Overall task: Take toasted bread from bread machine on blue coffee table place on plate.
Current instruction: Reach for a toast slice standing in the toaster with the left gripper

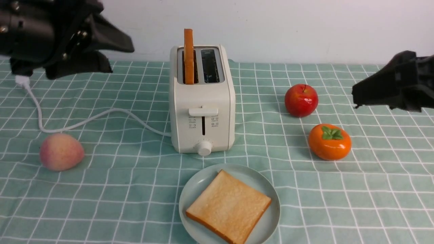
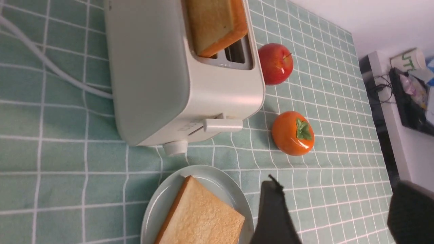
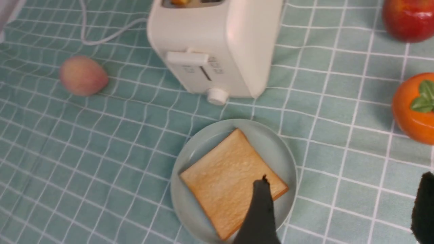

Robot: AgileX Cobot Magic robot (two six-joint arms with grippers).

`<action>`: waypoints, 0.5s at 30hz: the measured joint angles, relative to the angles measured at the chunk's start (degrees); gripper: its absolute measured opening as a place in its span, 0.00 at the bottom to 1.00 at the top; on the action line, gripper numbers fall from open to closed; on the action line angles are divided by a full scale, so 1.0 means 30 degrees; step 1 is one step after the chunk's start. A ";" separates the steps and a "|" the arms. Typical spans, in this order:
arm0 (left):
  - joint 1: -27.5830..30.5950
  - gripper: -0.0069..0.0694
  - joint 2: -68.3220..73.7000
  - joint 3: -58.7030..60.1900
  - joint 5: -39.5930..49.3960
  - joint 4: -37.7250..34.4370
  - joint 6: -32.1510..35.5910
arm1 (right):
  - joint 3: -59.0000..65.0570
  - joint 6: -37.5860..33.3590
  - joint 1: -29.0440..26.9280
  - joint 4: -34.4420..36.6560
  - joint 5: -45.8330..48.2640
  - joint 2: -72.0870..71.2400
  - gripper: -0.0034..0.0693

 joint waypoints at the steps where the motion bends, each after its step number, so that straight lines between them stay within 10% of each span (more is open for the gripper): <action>1: -0.0548 0.72 0.0866 -0.1129 0.0151 0.0554 0.0000 | 0.0000 0.0000 0.0155 0.0056 0.0365 -0.0203 0.80; 15: -0.6290 0.82 1.0781 -1.2131 0.0405 1.4943 -1.0588 | 0.0000 0.0038 0.0352 0.0510 0.2596 -0.0493 0.80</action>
